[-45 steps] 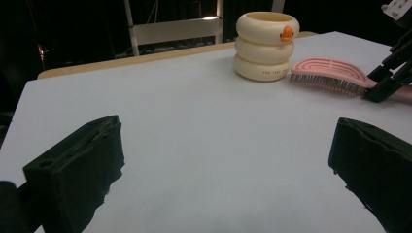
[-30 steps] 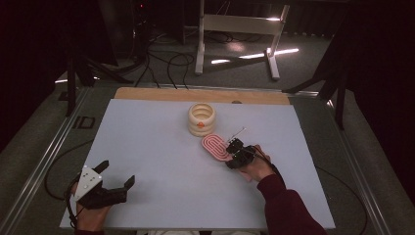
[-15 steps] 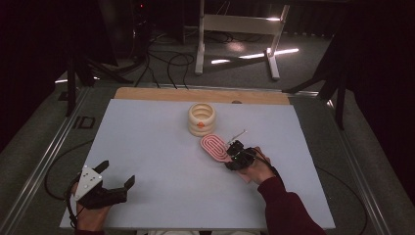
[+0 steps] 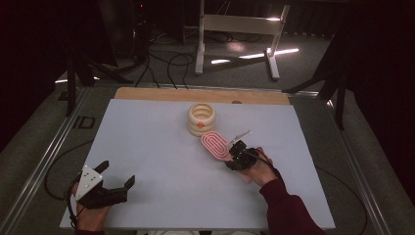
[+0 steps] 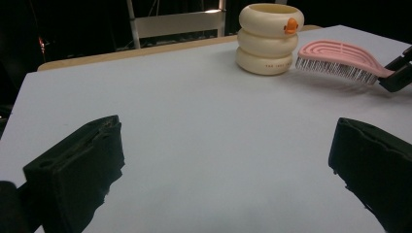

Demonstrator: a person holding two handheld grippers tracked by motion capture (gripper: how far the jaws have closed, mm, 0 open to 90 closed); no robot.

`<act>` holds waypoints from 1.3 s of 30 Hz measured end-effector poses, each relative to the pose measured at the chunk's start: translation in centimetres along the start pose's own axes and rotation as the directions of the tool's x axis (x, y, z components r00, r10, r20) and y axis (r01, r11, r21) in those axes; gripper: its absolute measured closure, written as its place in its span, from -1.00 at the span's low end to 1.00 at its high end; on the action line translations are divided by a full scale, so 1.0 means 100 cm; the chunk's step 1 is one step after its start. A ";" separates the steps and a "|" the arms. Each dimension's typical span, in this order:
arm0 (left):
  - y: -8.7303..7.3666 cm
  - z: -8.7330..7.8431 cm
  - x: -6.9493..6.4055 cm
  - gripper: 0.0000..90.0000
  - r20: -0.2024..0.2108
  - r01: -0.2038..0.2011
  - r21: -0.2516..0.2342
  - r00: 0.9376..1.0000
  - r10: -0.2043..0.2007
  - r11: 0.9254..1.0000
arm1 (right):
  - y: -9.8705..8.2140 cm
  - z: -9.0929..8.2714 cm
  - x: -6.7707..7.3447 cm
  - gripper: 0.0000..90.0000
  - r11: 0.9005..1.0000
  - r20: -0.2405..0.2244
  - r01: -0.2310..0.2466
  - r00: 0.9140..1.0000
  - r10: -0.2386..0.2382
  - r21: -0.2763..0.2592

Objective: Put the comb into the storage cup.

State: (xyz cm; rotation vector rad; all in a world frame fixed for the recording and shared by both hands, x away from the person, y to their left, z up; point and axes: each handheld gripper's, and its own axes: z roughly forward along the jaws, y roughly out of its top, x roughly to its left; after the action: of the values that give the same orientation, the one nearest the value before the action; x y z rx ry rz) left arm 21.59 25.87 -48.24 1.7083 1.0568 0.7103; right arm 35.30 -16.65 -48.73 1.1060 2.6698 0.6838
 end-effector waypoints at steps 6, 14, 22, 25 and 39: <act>0.000 0.000 -0.001 -1.00 0.001 -0.003 0.006 1.000 0.003 1.000 | 0.000 -0.006 0.001 0.55 1.000 0.017 -0.007 1.000 0.007 -0.029; 0.000 0.002 -0.001 -1.00 0.001 0.002 0.014 1.000 -0.002 1.000 | 0.000 -0.013 -0.001 0.55 0.997 0.033 -0.023 0.999 0.026 -0.068; 0.000 0.002 0.000 -1.00 -0.001 0.004 0.019 1.000 -0.004 1.000 | 0.002 -0.016 0.001 0.55 0.995 0.036 -0.035 0.999 0.038 -0.096; -0.001 0.003 0.000 -1.00 -0.004 0.003 0.023 1.000 -0.003 1.000 | 0.003 -0.018 0.003 0.55 0.993 0.036 -0.036 0.999 0.040 -0.110; -0.001 0.006 0.001 -1.00 -0.009 0.008 0.034 1.000 -0.008 0.999 | 0.010 -0.021 0.009 0.55 0.986 0.036 -0.053 0.998 0.060 -0.160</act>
State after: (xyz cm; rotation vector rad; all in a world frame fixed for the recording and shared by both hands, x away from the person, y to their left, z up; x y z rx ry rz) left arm 22.14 25.70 -48.52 1.7300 1.0864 0.6987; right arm 34.64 -16.13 -46.40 1.1439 2.5085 0.8581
